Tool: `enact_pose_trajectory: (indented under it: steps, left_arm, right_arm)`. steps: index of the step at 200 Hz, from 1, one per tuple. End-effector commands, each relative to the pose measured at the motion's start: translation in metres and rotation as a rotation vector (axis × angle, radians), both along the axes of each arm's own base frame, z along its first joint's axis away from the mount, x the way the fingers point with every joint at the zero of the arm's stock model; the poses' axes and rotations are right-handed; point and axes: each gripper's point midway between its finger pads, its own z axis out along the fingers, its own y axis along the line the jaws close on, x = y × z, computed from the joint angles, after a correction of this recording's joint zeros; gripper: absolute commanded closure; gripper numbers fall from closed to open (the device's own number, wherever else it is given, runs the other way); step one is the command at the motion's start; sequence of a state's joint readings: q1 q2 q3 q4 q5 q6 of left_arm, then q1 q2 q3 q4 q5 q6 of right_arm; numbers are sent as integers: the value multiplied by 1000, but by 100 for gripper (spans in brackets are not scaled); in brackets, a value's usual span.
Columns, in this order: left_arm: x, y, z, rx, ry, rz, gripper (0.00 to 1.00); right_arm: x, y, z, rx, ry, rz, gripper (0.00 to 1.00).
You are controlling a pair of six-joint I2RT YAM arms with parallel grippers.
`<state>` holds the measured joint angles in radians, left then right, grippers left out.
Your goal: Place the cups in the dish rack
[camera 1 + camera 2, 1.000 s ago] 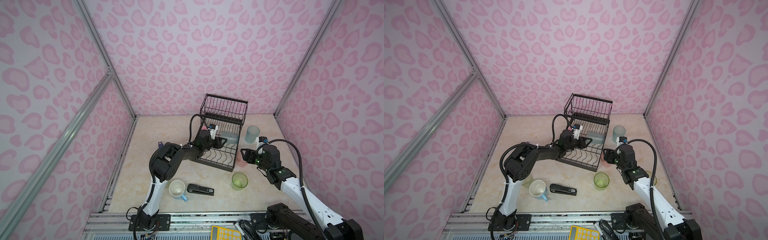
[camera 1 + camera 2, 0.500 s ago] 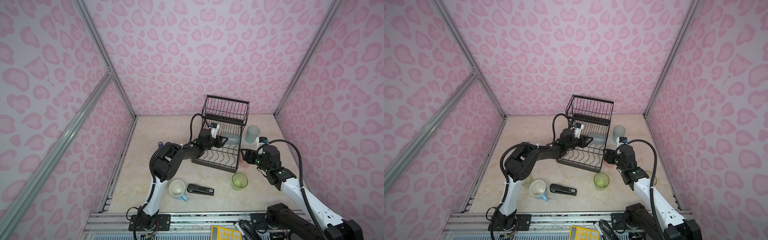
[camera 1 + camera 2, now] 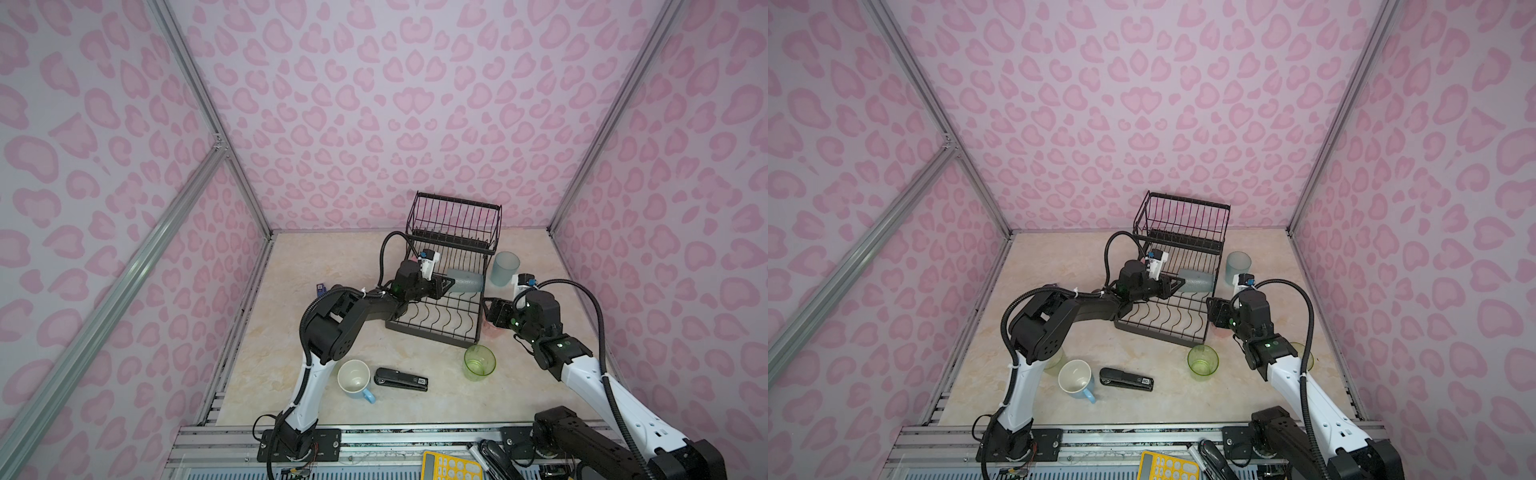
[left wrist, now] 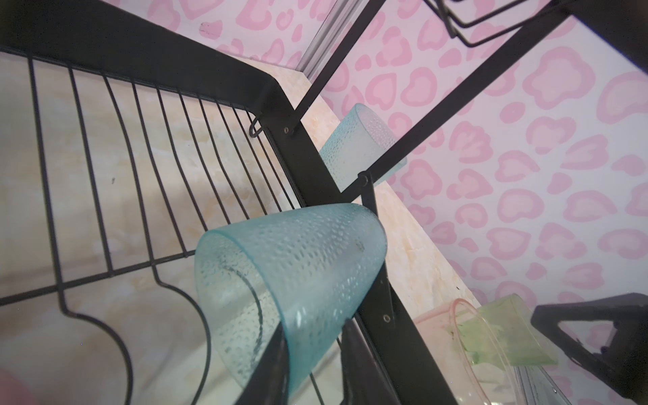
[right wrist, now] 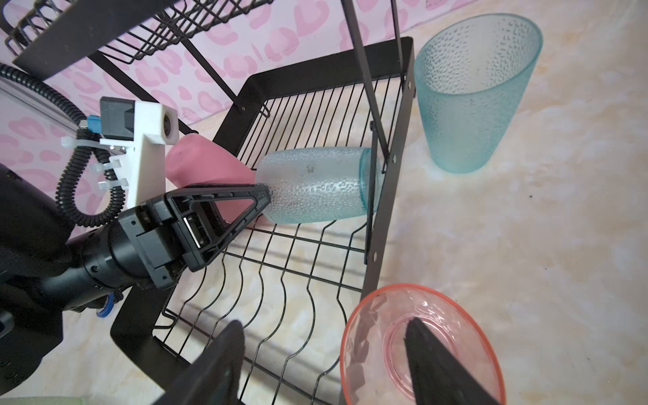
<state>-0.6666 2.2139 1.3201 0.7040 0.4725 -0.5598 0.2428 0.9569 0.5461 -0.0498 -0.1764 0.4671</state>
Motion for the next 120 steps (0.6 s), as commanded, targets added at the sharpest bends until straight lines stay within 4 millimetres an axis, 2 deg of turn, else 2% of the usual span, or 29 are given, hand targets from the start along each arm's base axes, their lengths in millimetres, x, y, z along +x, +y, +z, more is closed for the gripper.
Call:
enact_pose_trajectory:
  steps: [1, 120]
  left_arm:
    - [-4, -6, 15, -78, -39, -47, 74]
    - [1, -1, 19, -185, -24, -46, 85]
  right_arm:
    - [0, 0, 1, -2, -15, 4, 28]
    - [2, -2, -1, -31, 6, -13, 28]
